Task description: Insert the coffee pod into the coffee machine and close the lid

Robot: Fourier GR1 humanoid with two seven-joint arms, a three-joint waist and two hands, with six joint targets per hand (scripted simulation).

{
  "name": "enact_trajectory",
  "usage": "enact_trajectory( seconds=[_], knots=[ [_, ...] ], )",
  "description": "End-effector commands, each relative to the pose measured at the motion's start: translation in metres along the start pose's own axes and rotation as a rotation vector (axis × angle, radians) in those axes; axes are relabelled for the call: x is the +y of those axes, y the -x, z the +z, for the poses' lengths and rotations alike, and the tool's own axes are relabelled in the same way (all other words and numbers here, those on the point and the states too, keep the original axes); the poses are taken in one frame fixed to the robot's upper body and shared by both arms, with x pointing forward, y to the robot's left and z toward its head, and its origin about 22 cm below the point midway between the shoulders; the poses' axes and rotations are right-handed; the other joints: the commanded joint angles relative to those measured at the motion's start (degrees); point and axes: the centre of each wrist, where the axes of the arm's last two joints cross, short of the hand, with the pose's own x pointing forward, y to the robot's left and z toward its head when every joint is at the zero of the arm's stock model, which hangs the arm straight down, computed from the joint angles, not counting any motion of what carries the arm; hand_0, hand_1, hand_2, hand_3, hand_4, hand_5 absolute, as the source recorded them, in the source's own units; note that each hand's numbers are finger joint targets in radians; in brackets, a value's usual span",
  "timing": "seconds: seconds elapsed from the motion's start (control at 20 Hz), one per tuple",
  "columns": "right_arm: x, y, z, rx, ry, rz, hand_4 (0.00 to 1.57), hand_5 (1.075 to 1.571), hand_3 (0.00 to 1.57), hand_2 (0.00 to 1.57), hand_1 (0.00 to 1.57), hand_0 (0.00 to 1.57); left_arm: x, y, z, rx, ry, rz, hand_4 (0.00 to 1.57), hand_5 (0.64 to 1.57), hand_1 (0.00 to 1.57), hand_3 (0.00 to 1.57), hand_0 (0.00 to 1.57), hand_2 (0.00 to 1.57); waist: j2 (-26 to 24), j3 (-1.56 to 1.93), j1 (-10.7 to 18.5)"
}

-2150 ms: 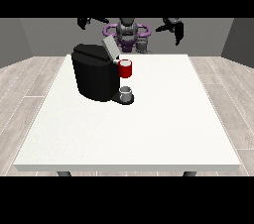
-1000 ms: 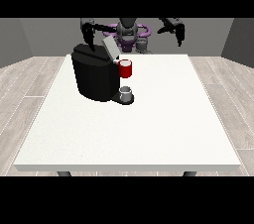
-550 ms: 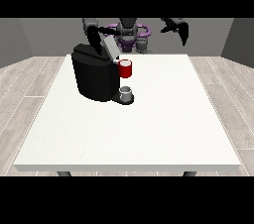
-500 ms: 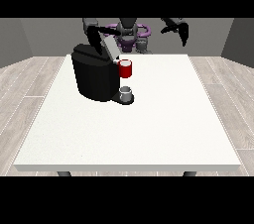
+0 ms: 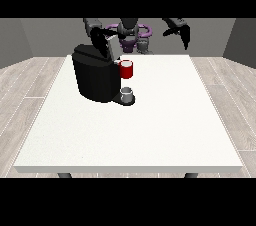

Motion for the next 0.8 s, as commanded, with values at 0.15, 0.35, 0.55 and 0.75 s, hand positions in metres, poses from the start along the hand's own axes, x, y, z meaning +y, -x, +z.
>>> enact_trajectory(
  seconds=[0.15,0.35,0.55,0.75],
  knots=[
    [0.027,-0.040,-0.017,-0.073,-0.078,0.091,0.10,1.571,0.00,0.00,0.00,0.00,-0.001,-0.005,-0.008,0.002,0.035,-0.008,0.33,1.571,0.00,0.00,0.00,0.00,0.42,-0.12,1.42],
    [0.027,-0.056,-0.021,-0.130,-0.076,0.086,0.00,1.571,0.00,0.00,0.00,0.00,-0.006,-0.009,-0.012,-0.041,0.022,-0.024,0.33,1.571,0.00,0.00,0.00,0.00,2.97,-0.11,3.13],
    [0.042,-0.071,-0.023,-0.148,-0.095,0.130,0.00,1.571,0.00,0.00,0.00,0.00,0.003,-0.003,-0.011,-0.046,0.043,-0.002,0.36,1.571,0.00,0.00,0.00,0.00,3.20,-0.14,4.10],
    [0.046,-0.100,-0.025,-0.194,-0.088,0.201,0.08,1.571,0.00,0.00,0.00,0.00,-0.010,-0.003,-0.017,-0.067,0.035,-0.009,0.41,1.571,0.00,0.00,0.00,0.00,3.78,-0.15,5.16]
  ],
)
